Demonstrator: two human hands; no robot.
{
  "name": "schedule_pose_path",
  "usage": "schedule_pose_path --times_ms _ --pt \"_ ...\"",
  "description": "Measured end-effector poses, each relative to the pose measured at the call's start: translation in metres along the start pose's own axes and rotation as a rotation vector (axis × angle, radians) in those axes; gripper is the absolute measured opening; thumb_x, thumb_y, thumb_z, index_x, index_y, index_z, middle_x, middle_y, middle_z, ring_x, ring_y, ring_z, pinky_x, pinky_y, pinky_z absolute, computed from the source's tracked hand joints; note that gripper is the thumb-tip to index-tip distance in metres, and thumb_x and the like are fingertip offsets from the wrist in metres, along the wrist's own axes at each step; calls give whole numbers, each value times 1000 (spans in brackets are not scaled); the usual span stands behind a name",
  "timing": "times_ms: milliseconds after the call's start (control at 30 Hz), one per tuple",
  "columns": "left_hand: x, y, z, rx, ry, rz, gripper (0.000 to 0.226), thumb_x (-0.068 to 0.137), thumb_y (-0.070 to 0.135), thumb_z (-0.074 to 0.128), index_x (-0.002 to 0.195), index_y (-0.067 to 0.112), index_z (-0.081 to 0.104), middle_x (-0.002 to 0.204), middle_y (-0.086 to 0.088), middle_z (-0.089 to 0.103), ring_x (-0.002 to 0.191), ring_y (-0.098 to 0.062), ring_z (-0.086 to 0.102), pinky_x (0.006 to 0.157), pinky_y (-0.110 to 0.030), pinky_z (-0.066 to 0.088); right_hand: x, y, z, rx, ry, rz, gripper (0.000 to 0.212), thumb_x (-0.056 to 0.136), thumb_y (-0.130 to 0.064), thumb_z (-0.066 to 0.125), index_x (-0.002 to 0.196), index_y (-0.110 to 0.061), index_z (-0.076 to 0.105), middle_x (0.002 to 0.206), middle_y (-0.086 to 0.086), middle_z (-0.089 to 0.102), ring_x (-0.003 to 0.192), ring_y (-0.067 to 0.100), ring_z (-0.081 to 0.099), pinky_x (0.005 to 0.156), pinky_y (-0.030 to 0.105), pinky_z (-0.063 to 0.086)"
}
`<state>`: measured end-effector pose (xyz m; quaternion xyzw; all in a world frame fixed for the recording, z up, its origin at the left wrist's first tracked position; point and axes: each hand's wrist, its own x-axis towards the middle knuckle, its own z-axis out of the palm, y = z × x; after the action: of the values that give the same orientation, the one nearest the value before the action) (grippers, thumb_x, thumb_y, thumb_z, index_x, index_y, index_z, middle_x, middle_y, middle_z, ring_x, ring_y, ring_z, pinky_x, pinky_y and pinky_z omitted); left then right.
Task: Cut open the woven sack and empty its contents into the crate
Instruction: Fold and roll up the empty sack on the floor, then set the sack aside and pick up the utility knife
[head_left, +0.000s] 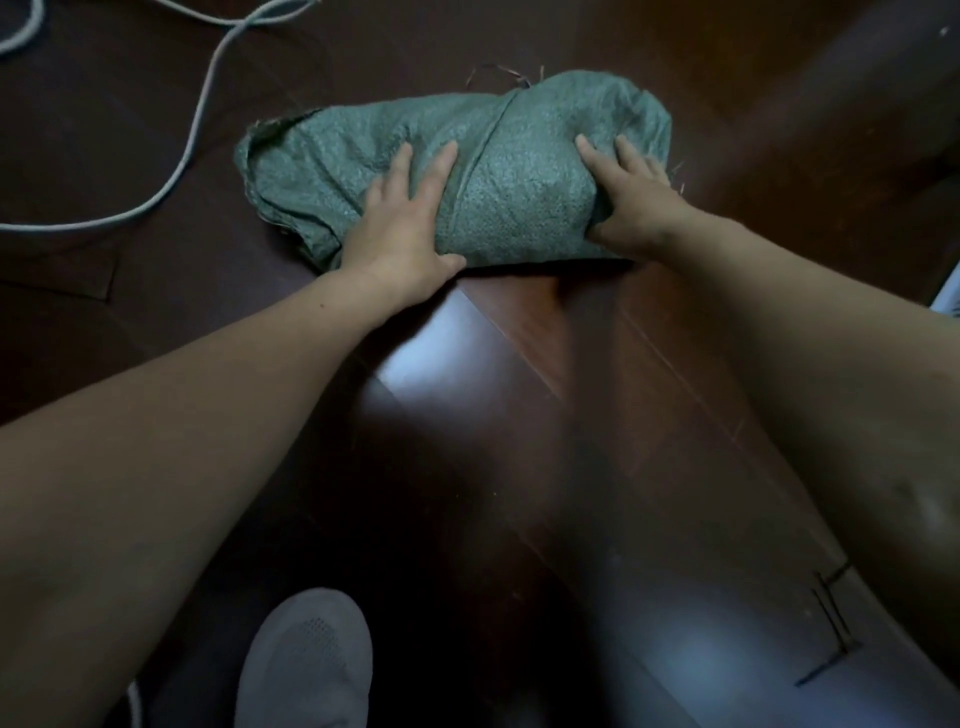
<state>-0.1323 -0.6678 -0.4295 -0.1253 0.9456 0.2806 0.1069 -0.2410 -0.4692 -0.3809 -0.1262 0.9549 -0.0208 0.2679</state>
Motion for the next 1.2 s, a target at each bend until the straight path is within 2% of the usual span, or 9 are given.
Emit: schedule_pose_path --times_ms 100,300,400,567,900,1100,1200 --pt "-1 -2 0 8 -2 -2 101 78 39 72 148 41 -2 160 -3 -3 146 -32 8 108 -52 32 1 -1 -1 -17 -1 -1 90 86 -11 57 149 -43 2 162 4 -8 147 36 -6 118 45 7" --pt "-1 0 -2 34 -12 -22 102 78 40 71 147 41 -4 160 -1 -4 146 -30 7 105 -54 33 0 0 -3 -38 -9 8 91 85 -17 59 147 -48 0 161 0 -10 147 34 -9 114 62 11" --pt "-1 -1 -4 37 -13 -30 101 79 39 71 147 42 -4 160 0 -4 146 -29 8 104 -55 34 -1 -1 -5 -35 -4 13 90 86 -17 59 147 -49 0 161 -2 -12 147 34 -10 113 64 9" --pt "-2 -3 -7 48 -12 -43 101 78 40 71 147 43 -4 160 0 -3 146 -28 8 106 -55 33 0 -5 -4 -20 -8 9 90 86 -12 56 148 -47 -1 161 0 -12 146 36 -10 116 53 8" --pt "-11 -6 -21 180 41 -106 102 76 45 71 147 41 -3 160 -3 -3 145 -29 12 104 -54 33 -8 -18 -9 59 -7 -74 89 85 -10 55 150 -43 4 161 6 -11 146 39 -3 118 43 7" --pt "-26 14 -27 292 142 -48 107 71 58 69 148 36 -1 159 -10 -7 147 -30 0 117 -52 5 -22 -7 -16 101 32 -123 88 85 -13 57 149 -43 5 161 4 -11 147 36 2 119 46 13" --pt "-33 41 -27 290 180 35 104 73 58 67 149 36 0 159 -11 -8 147 -29 -2 118 -50 3 -40 11 -29 129 94 -158 83 84 -8 49 149 -43 11 162 3 -6 147 32 8 119 40 18"
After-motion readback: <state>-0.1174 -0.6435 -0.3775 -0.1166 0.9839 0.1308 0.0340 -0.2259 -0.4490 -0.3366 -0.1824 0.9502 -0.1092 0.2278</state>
